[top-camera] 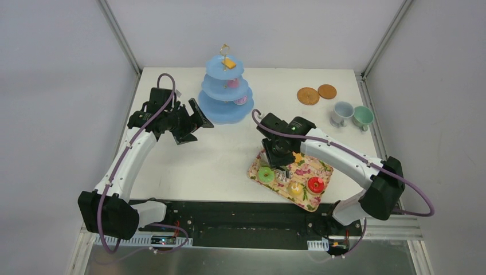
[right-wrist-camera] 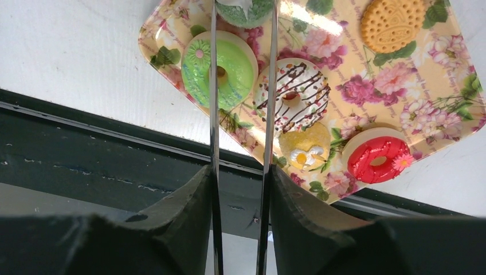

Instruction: Serve the afternoon tea

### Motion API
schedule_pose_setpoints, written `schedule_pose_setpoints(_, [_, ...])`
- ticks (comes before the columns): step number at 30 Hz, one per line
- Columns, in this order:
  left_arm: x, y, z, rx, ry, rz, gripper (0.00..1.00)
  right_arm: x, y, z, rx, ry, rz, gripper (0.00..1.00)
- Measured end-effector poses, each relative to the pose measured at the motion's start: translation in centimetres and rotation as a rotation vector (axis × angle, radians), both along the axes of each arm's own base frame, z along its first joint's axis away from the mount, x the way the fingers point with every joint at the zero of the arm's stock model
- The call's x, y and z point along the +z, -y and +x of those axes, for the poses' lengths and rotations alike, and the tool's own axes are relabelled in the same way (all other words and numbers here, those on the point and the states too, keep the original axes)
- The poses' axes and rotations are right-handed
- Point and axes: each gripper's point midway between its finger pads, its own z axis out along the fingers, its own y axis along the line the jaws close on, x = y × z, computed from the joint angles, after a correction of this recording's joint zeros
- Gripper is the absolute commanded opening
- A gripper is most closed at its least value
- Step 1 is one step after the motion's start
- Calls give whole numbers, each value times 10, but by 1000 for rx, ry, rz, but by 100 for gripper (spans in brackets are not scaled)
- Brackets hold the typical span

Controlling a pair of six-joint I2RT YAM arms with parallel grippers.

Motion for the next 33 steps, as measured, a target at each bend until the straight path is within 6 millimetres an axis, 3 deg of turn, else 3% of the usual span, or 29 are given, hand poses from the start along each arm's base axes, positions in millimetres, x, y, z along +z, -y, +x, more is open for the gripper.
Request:
schedule_pose_setpoints(7, [0, 0, 0, 0, 2, 0, 91, 10, 3, 5, -15, 33, -15, 29])
schedule_pose_setpoints(14, [4, -1, -1, -1, 3, 7, 91, 41, -17, 20, 7, 138, 121, 29])
schedule_pose_setpoints(17, [12, -5, 0, -1, 25, 29, 91, 57, -40, 37, 25, 194, 189, 27])
schedule_pose_setpoints(27, [36, -29, -23, 33, 98, 140, 91, 117, -156, 121, 44, 371, 449, 27])
schedule_pose_setpoints(33, [43, -43, -43, 49, 125, 193, 91, 125, -206, 154, 61, 403, 523, 27])
